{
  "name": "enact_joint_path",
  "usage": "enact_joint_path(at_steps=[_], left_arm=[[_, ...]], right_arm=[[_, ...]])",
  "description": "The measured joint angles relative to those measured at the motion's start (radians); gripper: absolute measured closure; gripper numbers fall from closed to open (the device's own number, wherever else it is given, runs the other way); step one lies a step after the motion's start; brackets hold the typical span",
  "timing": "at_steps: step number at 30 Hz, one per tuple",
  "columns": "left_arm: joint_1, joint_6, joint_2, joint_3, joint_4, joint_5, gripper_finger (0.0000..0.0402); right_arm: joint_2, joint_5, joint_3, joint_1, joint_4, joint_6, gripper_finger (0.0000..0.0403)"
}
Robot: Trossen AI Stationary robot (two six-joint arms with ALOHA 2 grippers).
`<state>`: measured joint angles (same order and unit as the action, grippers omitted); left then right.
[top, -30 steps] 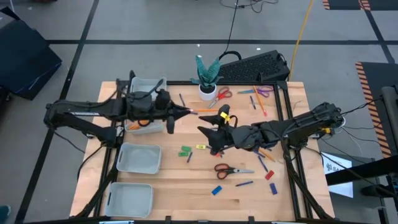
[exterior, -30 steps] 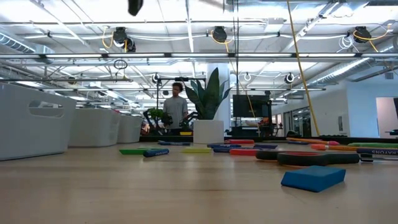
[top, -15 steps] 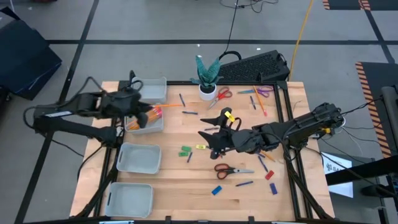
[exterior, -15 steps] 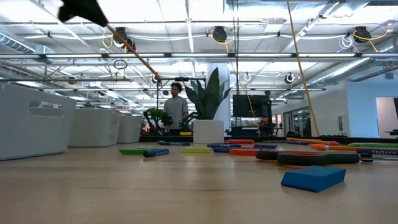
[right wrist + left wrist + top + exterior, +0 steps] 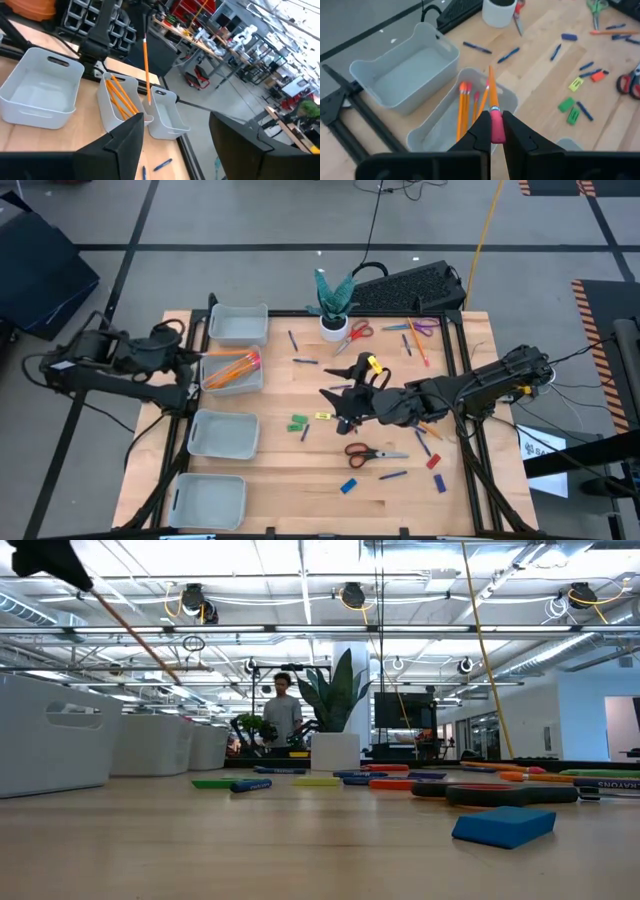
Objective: Sort crayons/erasers/pens/pencils in bins
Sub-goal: Put the orange pencil into the middle top gray bin
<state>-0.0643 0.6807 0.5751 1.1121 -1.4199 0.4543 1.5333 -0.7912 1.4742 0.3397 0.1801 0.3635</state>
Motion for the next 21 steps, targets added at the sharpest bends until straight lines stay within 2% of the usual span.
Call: enact_joint_path(at_steps=[10, 13, 17, 21], left_arm=[[0.0, -0.002, -0.114, -0.184, 0.086, -0.002, 0.0378], [0.0, 0.031, -0.129, -0.253, 0.092, -0.005, 0.0378], [0.0, 0.027, -0.133, -0.334, 0.185, -0.004, 0.0378], [0.0, 0.072, -0.131, -0.406, 0.216, 0.01, 0.0358]], right_arm=[[0.0, -0.027, -0.001, 0.0, 0.02, -0.107, 0.0183], [0.0, -0.027, -0.001, 0.0, 0.02, -0.13, 0.0183], [0.0, -0.027, -0.001, 0.0, 0.02, -0.154, 0.0183], [0.0, -0.027, -0.001, 0.0, 0.026, -0.179, 0.0183]])
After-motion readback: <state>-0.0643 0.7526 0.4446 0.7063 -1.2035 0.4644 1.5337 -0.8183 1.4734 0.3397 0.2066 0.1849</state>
